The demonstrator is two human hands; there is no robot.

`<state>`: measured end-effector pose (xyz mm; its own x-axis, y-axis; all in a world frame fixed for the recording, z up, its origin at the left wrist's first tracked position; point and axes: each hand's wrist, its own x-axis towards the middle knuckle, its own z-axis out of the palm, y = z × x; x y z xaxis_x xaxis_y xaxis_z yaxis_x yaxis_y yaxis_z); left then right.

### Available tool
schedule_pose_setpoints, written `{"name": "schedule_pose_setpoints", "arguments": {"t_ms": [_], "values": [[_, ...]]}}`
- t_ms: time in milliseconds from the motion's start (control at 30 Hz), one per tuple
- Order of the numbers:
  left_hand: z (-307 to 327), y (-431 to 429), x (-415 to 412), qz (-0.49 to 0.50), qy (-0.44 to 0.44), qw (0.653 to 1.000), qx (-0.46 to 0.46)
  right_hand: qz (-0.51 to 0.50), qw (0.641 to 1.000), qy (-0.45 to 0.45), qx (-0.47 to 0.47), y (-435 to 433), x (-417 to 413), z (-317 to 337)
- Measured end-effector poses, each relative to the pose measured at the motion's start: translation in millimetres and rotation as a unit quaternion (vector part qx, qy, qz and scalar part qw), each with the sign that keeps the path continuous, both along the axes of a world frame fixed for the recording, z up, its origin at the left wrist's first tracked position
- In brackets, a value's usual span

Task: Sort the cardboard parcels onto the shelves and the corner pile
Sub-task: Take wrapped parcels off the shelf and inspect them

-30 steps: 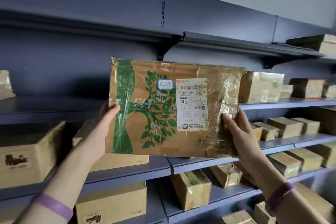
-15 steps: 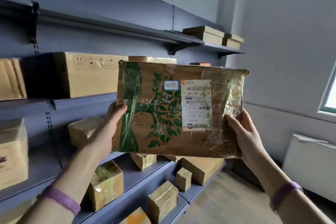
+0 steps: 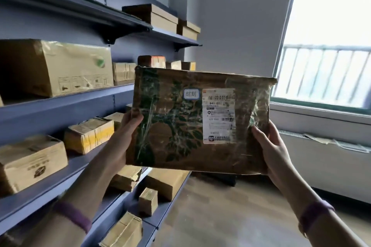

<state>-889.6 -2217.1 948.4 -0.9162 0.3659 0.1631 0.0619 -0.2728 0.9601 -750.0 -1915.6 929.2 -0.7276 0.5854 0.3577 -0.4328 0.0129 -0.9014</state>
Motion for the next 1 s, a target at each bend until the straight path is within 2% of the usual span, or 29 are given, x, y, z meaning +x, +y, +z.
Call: {"name": "schedule_pose_setpoints", "arguments": {"t_ms": [267, 533, 733, 1000], "values": [[-3, 93, -145, -0.077, 0.001, 0.997, 0.007, -0.057, 0.998, -0.010, 0.004, 68, -94, 4], [-13, 196, -230, -0.114, -0.021, 0.993, 0.014, -0.104, 0.994, -0.014, -0.002, 150, -162, -7], [-28, 304, -312, -0.133, -0.012, 0.991, -0.009, -0.114, 0.993, -0.010, -0.024, 257, -234, -26], [-26, 460, -411, -0.094, -0.020, 0.995, -0.011, -0.087, 0.996, -0.010, -0.018, 418, -353, -27]]}}
